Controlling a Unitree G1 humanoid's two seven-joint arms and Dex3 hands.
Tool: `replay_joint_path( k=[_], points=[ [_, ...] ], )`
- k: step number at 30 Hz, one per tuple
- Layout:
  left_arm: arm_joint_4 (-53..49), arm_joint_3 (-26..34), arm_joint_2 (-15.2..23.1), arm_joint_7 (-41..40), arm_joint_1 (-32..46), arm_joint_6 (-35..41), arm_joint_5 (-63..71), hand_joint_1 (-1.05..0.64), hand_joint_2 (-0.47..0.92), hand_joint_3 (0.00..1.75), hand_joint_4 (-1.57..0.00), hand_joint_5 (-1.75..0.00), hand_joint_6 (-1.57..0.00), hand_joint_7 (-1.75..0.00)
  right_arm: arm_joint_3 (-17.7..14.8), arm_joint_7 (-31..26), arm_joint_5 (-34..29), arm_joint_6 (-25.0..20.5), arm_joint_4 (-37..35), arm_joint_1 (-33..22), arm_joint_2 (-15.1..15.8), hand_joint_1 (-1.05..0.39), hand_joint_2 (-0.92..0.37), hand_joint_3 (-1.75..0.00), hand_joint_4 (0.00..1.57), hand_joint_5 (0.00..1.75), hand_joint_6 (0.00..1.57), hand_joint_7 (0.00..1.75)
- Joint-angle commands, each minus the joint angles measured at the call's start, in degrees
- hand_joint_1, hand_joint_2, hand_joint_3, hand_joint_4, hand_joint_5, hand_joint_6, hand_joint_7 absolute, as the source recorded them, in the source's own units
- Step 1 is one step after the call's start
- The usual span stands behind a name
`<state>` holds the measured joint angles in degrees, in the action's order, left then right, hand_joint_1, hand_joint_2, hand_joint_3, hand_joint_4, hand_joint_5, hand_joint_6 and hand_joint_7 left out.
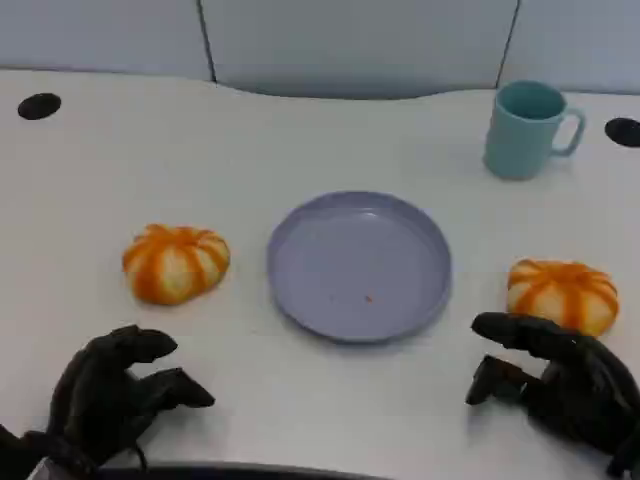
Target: Grasp the bread from the table and place it into the plate.
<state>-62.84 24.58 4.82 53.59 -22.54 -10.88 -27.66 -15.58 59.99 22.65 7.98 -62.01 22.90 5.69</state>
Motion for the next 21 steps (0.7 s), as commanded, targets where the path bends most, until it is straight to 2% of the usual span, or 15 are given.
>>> replay_joint_path(
  k=[1, 21],
  points=[
    [-0.6, 0.4, 1.0, -0.1, 0.2, 0.2, 0.0, -0.97, 0.37, 0.00, -1.57, -0.39, -1.57, -0.11, 0.4, -1.3, -1.4, -1.1, -1.9, -1.9, 0.5, -0.46, -0.92, -0.03, 0.66, 1.24, 1.04, 0.06],
    [-1.1, 1.2, 1.0, 0.8, 0.1, 0.3, -0.2, -0.94, 0.37, 0.00, -1.57, -0.37, -1.57, -0.09, 1.0, -1.8, -1.8, -1.4, -0.8, -2.1, 0.6, -0.48, -0.92, -0.02, 0.66, 1.21, 1.00, 0.11]
  ],
)
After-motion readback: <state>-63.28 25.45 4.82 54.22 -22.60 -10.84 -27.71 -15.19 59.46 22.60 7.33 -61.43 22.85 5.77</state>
